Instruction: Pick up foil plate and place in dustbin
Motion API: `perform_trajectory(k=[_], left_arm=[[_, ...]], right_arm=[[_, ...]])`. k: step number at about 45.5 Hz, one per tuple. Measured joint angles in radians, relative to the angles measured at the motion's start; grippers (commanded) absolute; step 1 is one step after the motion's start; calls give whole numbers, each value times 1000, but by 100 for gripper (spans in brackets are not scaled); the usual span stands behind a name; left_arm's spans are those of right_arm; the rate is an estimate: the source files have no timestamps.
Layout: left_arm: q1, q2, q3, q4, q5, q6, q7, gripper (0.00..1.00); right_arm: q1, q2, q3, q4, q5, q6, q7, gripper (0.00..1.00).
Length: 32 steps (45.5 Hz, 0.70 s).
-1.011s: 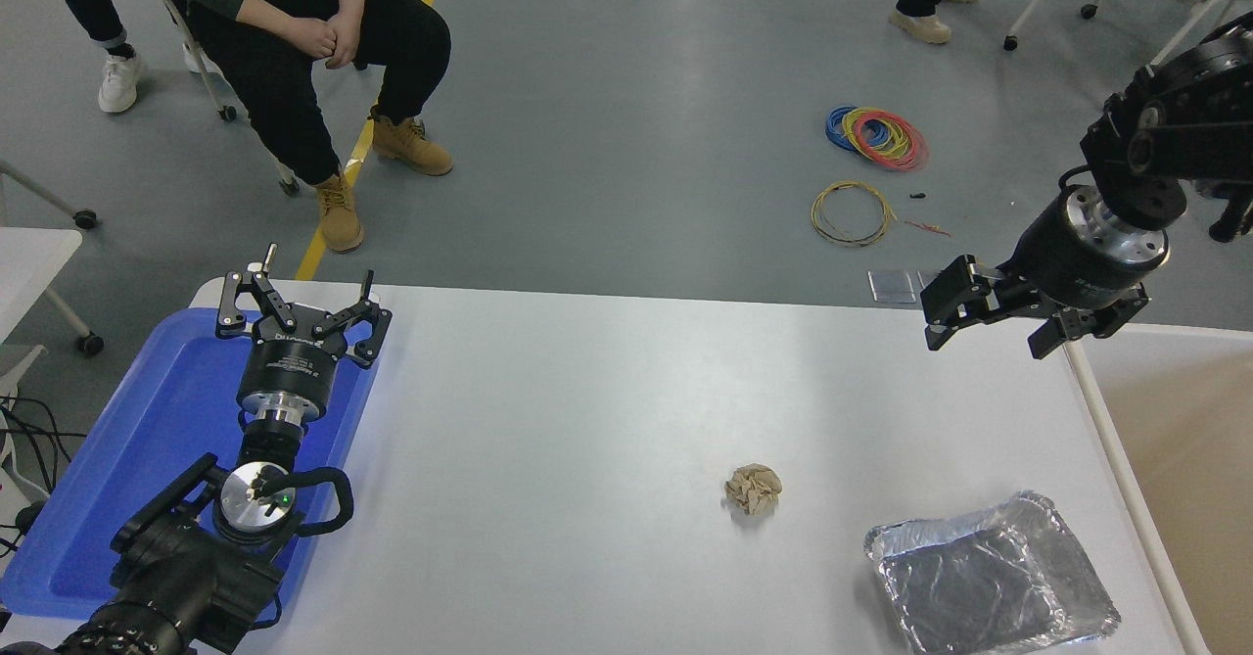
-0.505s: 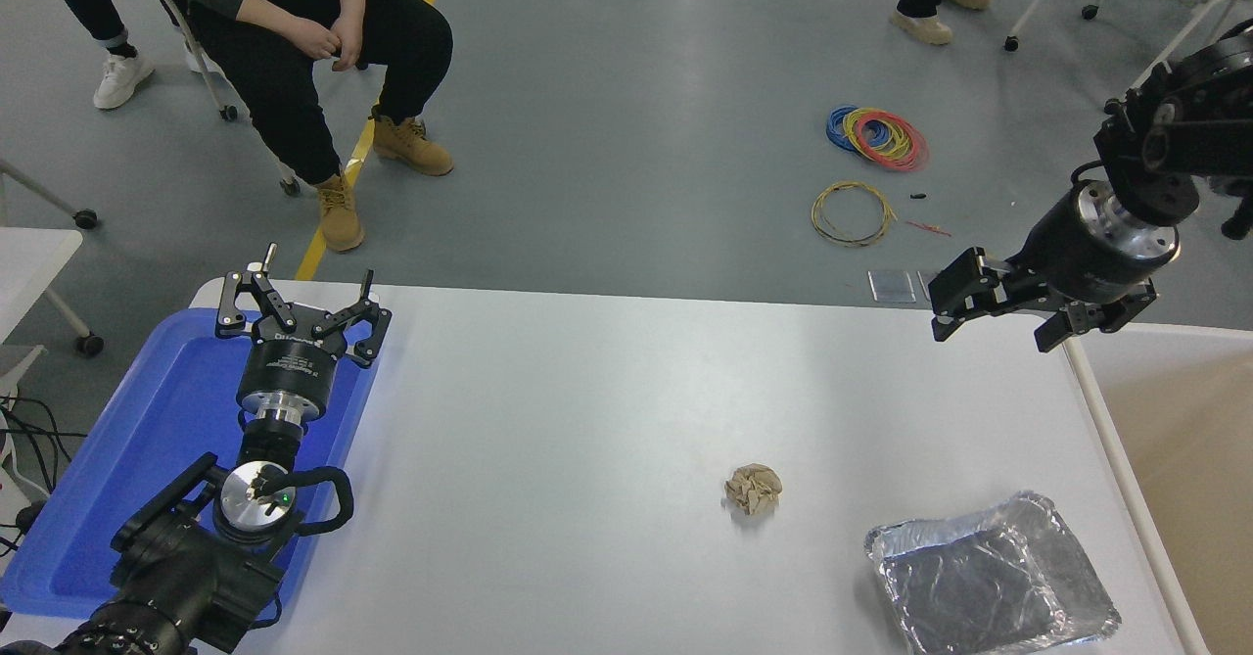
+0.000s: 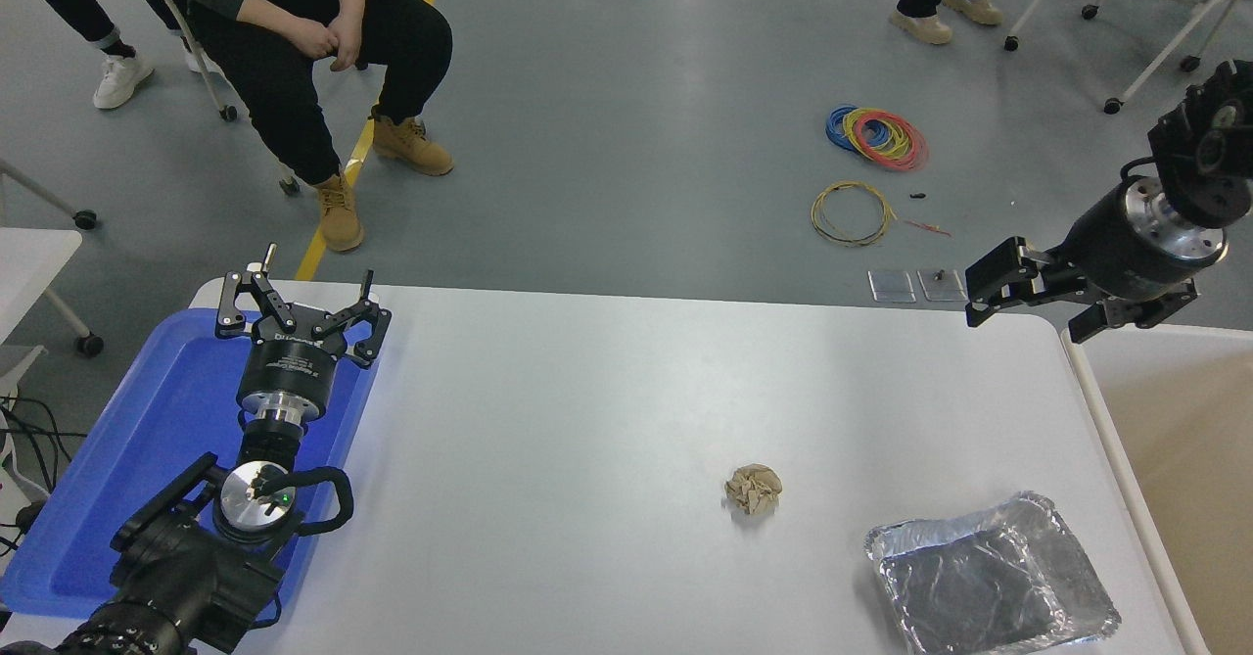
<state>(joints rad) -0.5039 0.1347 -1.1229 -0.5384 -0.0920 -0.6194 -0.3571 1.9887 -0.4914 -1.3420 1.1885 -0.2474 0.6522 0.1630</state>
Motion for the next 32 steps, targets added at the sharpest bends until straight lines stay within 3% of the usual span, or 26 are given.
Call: perform_trajectory(k=[12,32], left_arm=[[0,0,0,0,0,0,0,100],[0,-1,0,0,0,0,0,100]], right_arm=[[-52,-72,-41,9,-15,-68,-1,99],[-133,-174,-47,77,-142,-173,0,99]])
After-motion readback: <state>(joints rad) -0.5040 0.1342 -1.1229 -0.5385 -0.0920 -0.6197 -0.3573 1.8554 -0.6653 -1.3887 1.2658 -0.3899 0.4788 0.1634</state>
